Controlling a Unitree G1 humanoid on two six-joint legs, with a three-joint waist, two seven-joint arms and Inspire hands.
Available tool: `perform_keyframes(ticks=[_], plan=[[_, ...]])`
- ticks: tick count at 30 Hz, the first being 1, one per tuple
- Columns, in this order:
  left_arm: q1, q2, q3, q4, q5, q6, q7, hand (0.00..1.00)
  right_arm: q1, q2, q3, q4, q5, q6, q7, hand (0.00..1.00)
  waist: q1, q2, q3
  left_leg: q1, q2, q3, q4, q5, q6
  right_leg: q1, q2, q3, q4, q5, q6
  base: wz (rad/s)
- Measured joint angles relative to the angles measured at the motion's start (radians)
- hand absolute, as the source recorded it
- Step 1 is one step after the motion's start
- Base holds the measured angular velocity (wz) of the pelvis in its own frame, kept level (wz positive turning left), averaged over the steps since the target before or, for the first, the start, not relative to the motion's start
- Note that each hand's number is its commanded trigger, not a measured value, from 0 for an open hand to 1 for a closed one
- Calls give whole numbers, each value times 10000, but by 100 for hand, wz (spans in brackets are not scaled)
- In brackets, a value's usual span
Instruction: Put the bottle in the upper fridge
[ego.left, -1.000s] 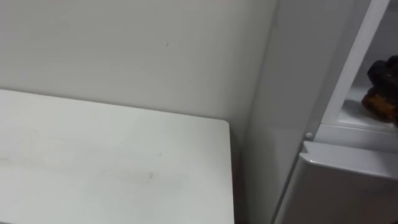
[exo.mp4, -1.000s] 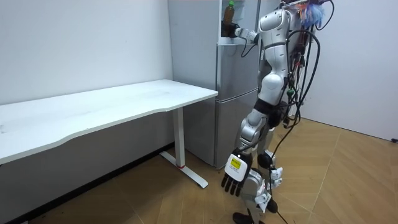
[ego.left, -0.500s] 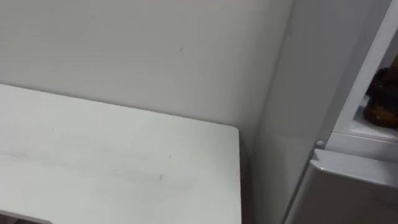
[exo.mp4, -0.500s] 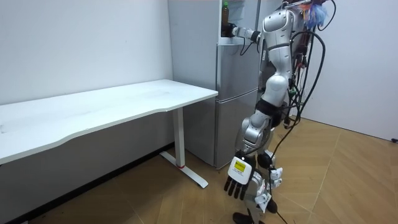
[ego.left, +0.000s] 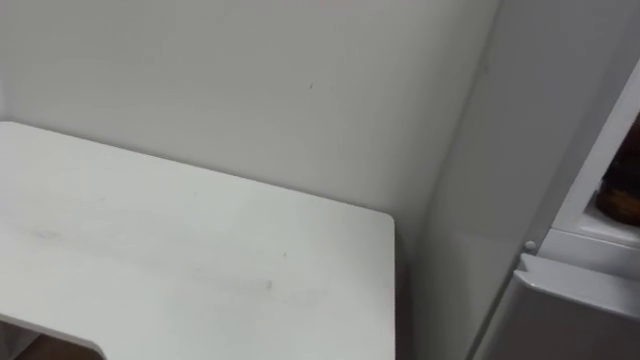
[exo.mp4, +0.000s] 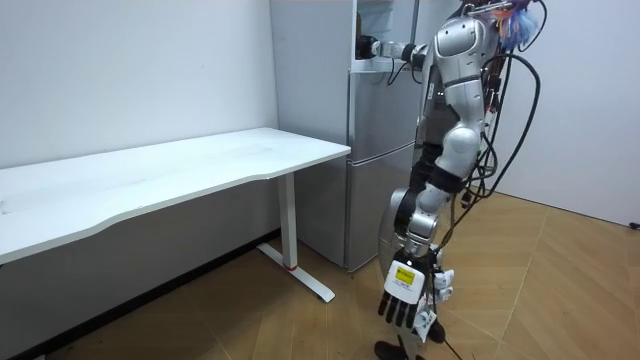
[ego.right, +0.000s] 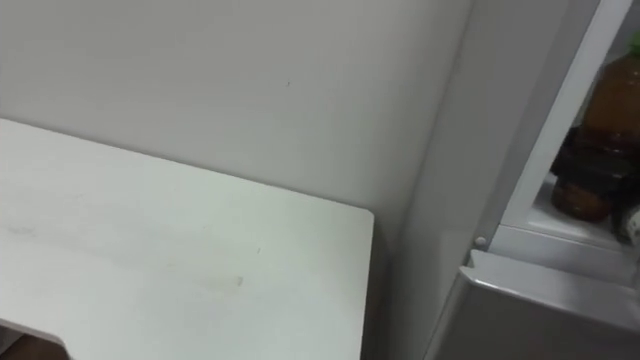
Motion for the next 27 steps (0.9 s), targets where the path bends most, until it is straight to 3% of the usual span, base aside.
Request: perform_keyframes(ticks=[8,18,27], plan=[[54,279,27,501,22,-5,-396,0,0,-78,185,589,-934,-128,346,0,255,69,-4,57,29,-6,73,-1,-20,72,21,10,8,16,-29,-2],[-34,323,37,567,19,-4,-348,0,1,-185,386,652,-1182,-256,435,0,242,117,-5,42,19,-12,91,-1,-18,75,11,-22,5,25,-44,0],[-276,345,38,528,6,-42,-96,0,0,-249,383,797,-662,-548,542,0,241,337,-96,77,-5,-35,106,0,-12,138,-3,-28,0,26,-45,0]])
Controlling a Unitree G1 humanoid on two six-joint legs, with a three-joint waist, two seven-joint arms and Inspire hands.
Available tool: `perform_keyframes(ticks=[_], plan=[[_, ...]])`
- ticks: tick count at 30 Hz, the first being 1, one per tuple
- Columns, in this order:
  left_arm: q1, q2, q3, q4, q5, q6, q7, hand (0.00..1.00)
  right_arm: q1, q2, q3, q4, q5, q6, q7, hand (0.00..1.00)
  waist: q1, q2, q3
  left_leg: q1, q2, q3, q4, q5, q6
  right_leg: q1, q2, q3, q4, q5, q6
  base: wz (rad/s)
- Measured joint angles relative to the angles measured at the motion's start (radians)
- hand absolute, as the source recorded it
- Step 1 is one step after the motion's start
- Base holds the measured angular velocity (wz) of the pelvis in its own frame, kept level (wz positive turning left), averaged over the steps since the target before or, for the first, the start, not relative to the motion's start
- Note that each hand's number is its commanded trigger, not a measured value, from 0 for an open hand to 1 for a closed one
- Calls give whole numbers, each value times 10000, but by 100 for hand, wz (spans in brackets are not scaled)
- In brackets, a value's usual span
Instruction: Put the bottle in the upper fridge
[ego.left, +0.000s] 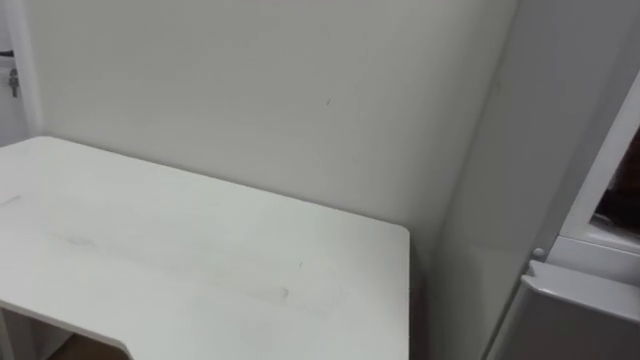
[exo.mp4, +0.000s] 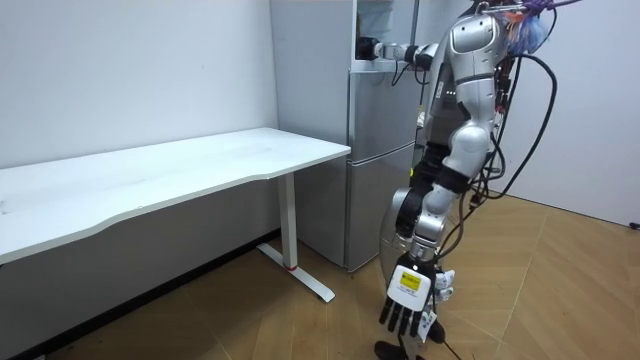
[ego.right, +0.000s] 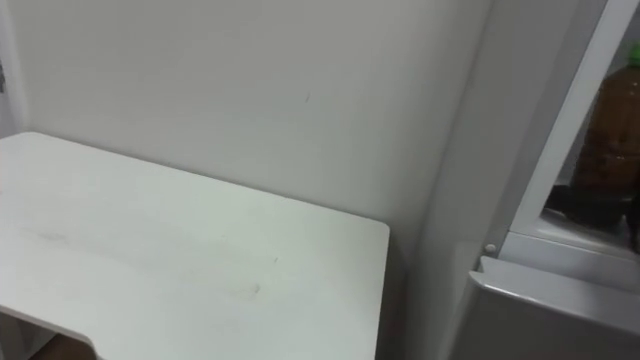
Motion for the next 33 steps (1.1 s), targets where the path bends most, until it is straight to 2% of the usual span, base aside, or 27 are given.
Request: perform_keyframes(ticks=[4,17,21,25,33], plan=[[1,-5,4,6,13,-3,129,0,1,-3,-12,12,252,-101,50,0,-4,68,23,71,1,4,-21,-1,-1,82,6,3,-53,0,0,0],[-10,-10,1,26,12,-54,149,0,1,-20,-17,82,706,-191,149,0,-48,81,28,112,10,17,-31,-8,0,157,28,42,-150,16,-23,0],[-89,-16,0,41,35,-55,154,0,49,-18,-20,-206,778,-186,148,0,-106,133,58,85,10,15,-27,-13,-3,76,38,97,-150,16,-23,-1],[-94,-53,0,39,18,-53,154,0,360,-16,-145,-1144,1142,-176,95,0,-322,219,60,-16,10,20,-30,-9,-4,21,49,153,-148,22,-32,0],[-137,-84,-20,-59,-167,-202,429,0,812,24,-214,-2191,1568,-83,-181,0,-618,132,13,14,23,43,-108,-7,-6,4,75,275,-159,21,-30,-1]])
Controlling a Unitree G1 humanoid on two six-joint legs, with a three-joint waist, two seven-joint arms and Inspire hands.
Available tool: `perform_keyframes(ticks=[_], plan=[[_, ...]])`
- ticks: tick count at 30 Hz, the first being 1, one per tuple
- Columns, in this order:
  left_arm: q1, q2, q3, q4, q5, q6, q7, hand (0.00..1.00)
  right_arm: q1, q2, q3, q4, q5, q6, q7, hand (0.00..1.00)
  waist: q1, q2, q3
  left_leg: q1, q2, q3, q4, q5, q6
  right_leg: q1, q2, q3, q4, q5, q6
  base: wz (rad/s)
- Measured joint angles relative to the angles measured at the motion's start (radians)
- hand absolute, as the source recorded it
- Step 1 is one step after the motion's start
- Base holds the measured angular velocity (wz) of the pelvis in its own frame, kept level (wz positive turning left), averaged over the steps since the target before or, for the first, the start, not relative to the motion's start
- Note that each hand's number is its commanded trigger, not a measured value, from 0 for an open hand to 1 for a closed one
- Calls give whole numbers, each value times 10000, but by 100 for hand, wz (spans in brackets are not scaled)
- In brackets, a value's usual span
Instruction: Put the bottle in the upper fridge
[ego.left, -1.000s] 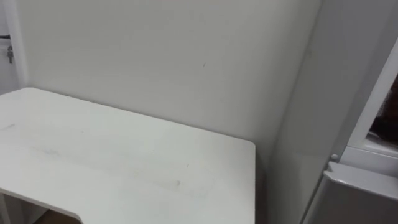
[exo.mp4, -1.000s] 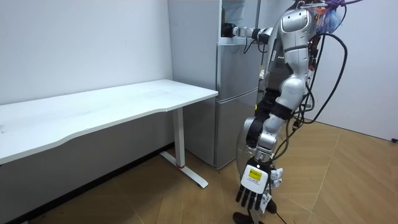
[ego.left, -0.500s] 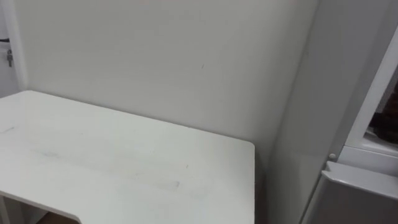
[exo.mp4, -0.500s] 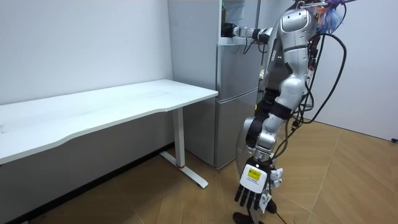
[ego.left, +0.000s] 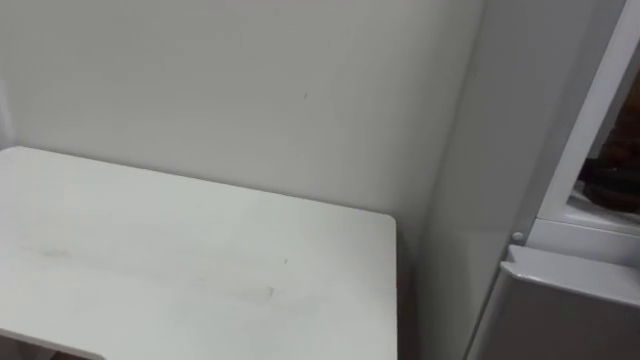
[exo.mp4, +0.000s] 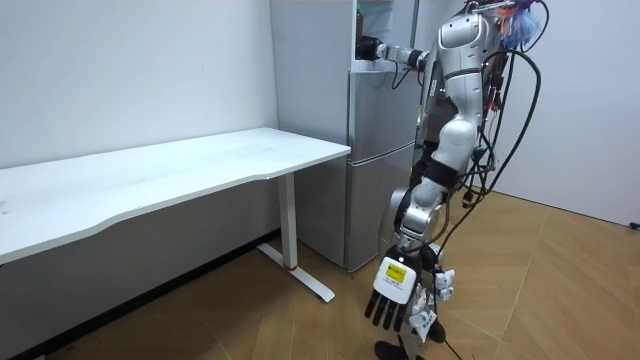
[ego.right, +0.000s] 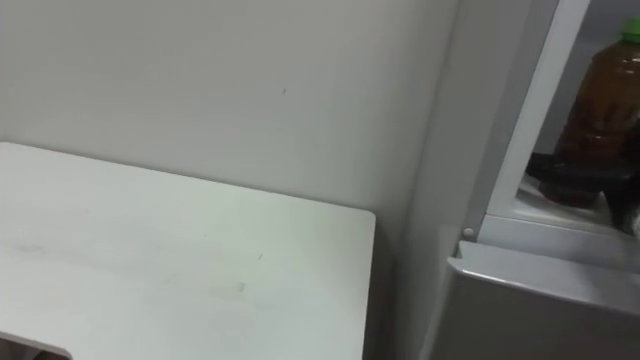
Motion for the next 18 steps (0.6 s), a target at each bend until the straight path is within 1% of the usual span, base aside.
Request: perform_keyframes(ticks=[4,8,11,14,15,16,18], plan=[[13,-2,-9,-1,0,-71,-8,0,309,24,-93,-410,26,1,-179,0,-58,-49,14,64,3,47,-58,-1,0,16,8,138,-7,-1,1,-3],[17,-1,-7,-17,-7,-127,17,0,477,27,-190,-687,52,1,-492,0,-104,-42,13,102,7,131,-103,-1,0,-13,8,194,-10,-1,1,-7],[17,-2,-9,-26,-14,-152,142,0,757,37,-238,-1266,105,0,-806,0,-244,-22,11,112,19,193,-100,-1,0,-73,16,231,-8,0,1,-7],[-6,-4,-9,-26,-15,-188,156,0,952,39,-273,-1606,118,0,-1177,0,-353,49,-31,115,19,242,-102,-1,0,-71,19,311,-9,0,1,-5],[-4,-7,-9,-26,-16,-214,160,0,952,40,-289,-1755,131,0,-1330,0,-407,92,-57,130,20,266,-103,-1,0,-83,28,393,-9,0,1,-7],[1,-7,-9,-27,-18,-226,174,0,960,47,-290,-1990,121,-1,-1534,0,-438,149,-41,136,20,269,-103,-1,0,-80,36,433,-8,0,1,-7],[3,-7,-9,-52,-20,-231,202,0,976,51,-292,-2324,125,-6,-1819,0,-490,218,-34,156,27,281,-102,0,0,-80,47,457,-8,0,1,-4]])
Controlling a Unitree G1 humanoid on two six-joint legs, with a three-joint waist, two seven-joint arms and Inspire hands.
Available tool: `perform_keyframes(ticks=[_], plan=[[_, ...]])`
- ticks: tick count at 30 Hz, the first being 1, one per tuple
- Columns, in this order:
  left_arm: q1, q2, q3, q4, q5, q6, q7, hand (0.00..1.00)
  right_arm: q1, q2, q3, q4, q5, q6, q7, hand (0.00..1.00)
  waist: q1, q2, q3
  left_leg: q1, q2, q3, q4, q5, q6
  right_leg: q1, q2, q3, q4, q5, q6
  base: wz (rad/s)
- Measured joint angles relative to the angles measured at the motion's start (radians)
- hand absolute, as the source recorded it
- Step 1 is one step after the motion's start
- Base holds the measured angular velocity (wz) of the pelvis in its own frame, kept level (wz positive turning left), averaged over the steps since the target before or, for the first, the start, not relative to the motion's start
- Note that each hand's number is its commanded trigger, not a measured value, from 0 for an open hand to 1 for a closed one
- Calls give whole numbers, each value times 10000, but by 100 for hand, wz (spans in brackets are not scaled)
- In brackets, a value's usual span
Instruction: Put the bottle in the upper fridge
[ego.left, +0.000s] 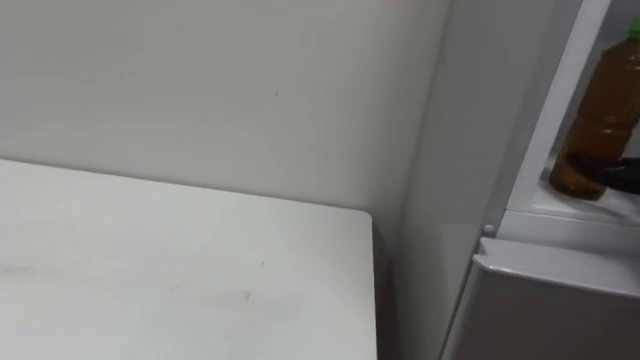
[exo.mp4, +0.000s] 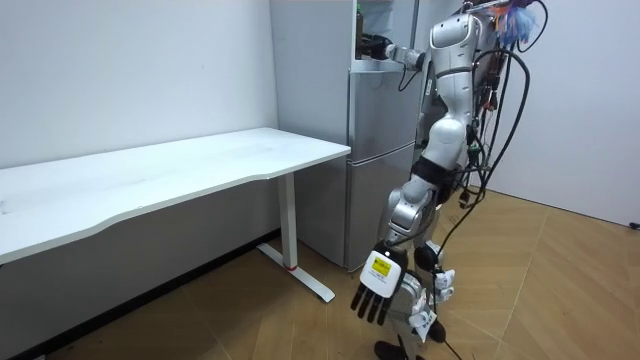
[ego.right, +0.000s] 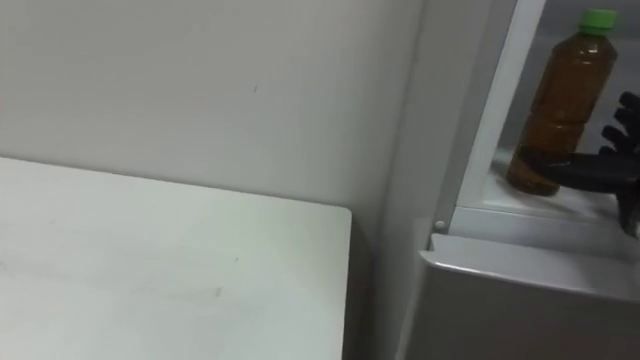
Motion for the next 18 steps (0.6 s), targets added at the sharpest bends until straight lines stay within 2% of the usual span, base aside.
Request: perform_keyframes(ticks=[8,14,18], plan=[[12,-28,-12,-180,-16,-111,14,0,424,63,-310,-868,132,-15,-989,0,-13,19,38,49,19,16,-77,-2,-8,12,21,7,10,0,0,-1],[156,-61,-28,-217,-173,-159,220,0,900,415,-411,-2984,-198,-28,-1472,0,-10,60,63,42,88,282,-99,-18,-33,-64,46,21,28,3,-4,-6],[252,-126,-130,-146,-261,-430,453,0,1853,516,-450,-4483,-722,-239,-1584,0,38,106,95,171,87,322,-176,-17,-34,-23,45,37,17,2,-4,-2]])
